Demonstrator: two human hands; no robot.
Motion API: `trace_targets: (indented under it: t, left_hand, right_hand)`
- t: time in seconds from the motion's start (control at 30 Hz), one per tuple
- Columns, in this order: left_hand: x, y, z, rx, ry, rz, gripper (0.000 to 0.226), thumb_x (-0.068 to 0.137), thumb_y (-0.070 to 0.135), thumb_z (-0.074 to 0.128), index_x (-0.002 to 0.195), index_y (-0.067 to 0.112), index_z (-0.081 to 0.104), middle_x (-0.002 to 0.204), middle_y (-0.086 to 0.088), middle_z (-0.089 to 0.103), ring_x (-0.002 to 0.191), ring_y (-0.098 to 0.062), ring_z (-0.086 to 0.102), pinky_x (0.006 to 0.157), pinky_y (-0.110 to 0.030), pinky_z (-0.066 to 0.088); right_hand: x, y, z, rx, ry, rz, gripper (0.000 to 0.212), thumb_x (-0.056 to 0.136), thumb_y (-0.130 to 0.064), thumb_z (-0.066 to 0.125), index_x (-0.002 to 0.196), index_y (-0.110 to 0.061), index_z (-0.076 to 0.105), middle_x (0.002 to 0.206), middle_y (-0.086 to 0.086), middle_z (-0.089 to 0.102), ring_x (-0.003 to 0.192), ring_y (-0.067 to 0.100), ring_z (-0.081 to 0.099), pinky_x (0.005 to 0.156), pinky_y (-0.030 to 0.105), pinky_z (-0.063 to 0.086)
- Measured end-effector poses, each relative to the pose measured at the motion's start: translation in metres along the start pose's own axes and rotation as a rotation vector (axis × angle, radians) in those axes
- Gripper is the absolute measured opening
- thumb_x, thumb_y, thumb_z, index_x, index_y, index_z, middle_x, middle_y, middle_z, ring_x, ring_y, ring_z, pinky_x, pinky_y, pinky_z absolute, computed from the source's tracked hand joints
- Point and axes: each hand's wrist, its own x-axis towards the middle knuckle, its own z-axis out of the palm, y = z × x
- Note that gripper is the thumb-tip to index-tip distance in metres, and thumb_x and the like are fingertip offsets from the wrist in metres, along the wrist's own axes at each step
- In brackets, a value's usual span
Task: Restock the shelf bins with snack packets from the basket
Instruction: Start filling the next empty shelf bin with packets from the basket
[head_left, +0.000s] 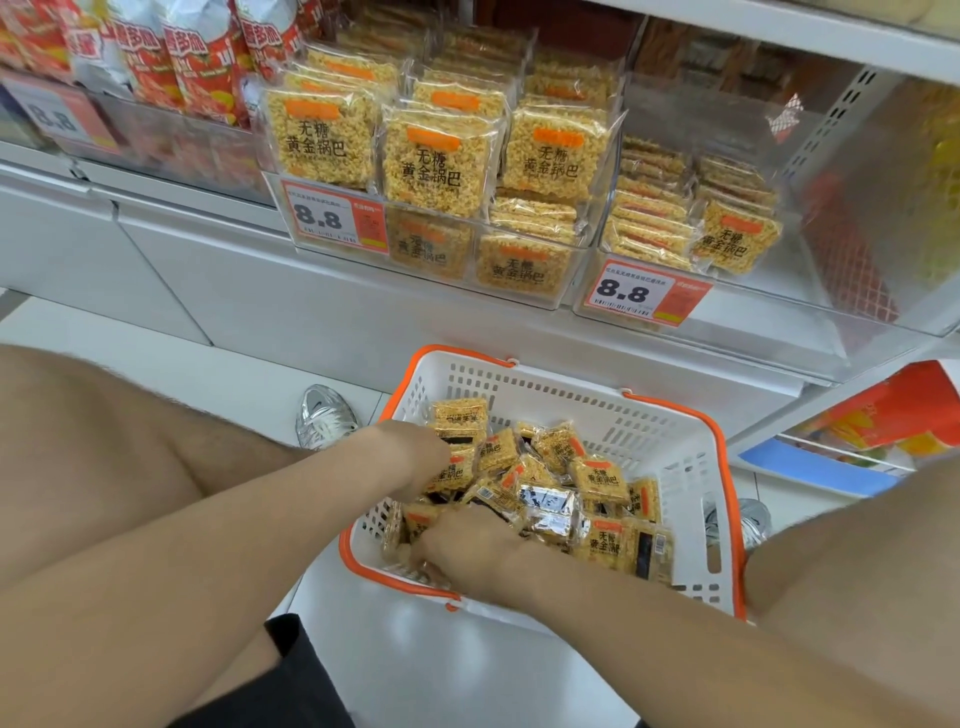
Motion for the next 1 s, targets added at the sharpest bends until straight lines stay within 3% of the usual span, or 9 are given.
trace_targets:
  t: [0.17,0.27,0.37,0.47,0.63,0.73,0.83,0.9,1.0]
  left_hand:
    - [-0.009,-0.008,-0.001,-0.068,0.006,0.021,0.028,0.097,0.002,0.061,0.123,0.011,0.068,0.105,-0.005,0.069,0.07,-0.017,0.054,0.055,-0.026,0.042]
    - [-0.015,-0.013,-0.004,-0.141,0.029,0.017,0.025,0.099,0.005,0.059,0.122,0.012,0.064,0.097,-0.001,0.061,0.076,-0.018,0.056,0.06,-0.026,0.044]
    - [-0.02,-0.022,-0.007,-0.306,0.053,-0.006,0.039,0.094,0.002,0.061,0.128,0.021,0.056,0.117,-0.001,0.063,0.1,-0.021,0.064,0.076,-0.031,0.055]
    - [-0.027,-0.03,-0.01,-0.382,0.044,-0.029,0.053,0.086,0.007,0.077,0.129,0.024,0.052,0.126,0.0,0.063,0.11,-0.025,0.065,0.091,-0.041,0.059]
    - [-0.046,-0.034,-0.023,-0.475,0.086,-0.064,0.045,0.094,0.021,0.073,0.134,0.016,0.051,0.123,-0.006,0.063,0.102,-0.024,0.063,0.075,-0.033,0.052]
    - [-0.053,-0.039,-0.031,-0.692,0.079,-0.116,0.037,0.102,0.027,0.064,0.132,0.007,0.054,0.115,-0.012,0.07,0.088,-0.021,0.07,0.069,-0.033,0.056]
    - [-0.058,-0.044,-0.032,-0.956,0.081,-0.175,0.027,0.105,0.029,0.061,0.108,0.002,0.06,0.091,-0.009,0.072,0.074,-0.019,0.077,0.082,-0.041,0.065]
    - [-0.064,-0.045,-0.035,-1.08,0.11,-0.189,0.022,0.102,0.027,0.064,0.098,0.006,0.063,0.085,-0.009,0.076,0.076,-0.02,0.079,0.087,-0.044,0.065]
    - [-0.07,-0.045,-0.04,-1.216,0.117,-0.211,0.028,0.099,0.033,0.065,0.108,0.006,0.069,0.09,-0.009,0.08,0.083,-0.022,0.08,0.092,-0.046,0.063]
  right_hand:
    - [0.006,0.02,-0.009,0.247,0.128,0.114,0.03,0.096,-0.008,0.062,0.115,-0.027,0.075,0.1,-0.004,0.074,0.087,0.022,0.066,0.076,0.038,0.06]
    - [0.004,0.035,-0.03,0.447,0.256,0.185,0.027,0.1,-0.012,0.054,0.107,-0.027,0.075,0.11,-0.006,0.074,0.096,0.018,0.066,0.087,0.039,0.058]
    - [-0.006,0.041,-0.052,0.548,0.337,0.22,0.027,0.105,-0.013,0.051,0.103,-0.027,0.074,0.111,-0.01,0.069,0.102,0.014,0.062,0.092,0.033,0.049]
    - [-0.015,0.044,-0.064,0.657,0.441,0.243,0.026,0.107,-0.013,0.048,0.097,-0.028,0.067,0.094,-0.014,0.062,0.086,0.007,0.055,0.083,0.03,0.043]
    - [-0.018,0.043,-0.073,0.932,0.679,0.272,0.024,0.108,-0.009,0.04,0.103,-0.024,0.059,0.076,-0.003,0.059,0.062,0.009,0.052,0.06,0.029,0.042]
    - [-0.024,0.044,-0.08,0.803,0.775,0.303,0.023,0.106,-0.012,0.045,0.121,-0.029,0.048,0.108,0.003,0.06,0.09,0.017,0.059,0.074,0.036,0.048]
    - [-0.034,0.048,-0.085,0.573,0.68,0.229,0.052,0.091,-0.014,0.062,0.135,-0.033,0.042,0.129,-0.002,0.047,0.118,0.014,0.049,0.089,0.035,0.047]
    - [-0.037,0.043,-0.087,0.648,0.56,0.156,0.061,0.082,-0.03,0.075,0.135,-0.041,0.045,0.124,-0.008,0.054,0.112,0.009,0.056,0.086,0.031,0.051]
    - [-0.032,0.03,-0.086,0.803,0.529,0.148,0.062,0.078,-0.05,0.083,0.131,-0.038,0.056,0.114,-0.016,0.064,0.1,0.003,0.066,0.082,0.027,0.058]
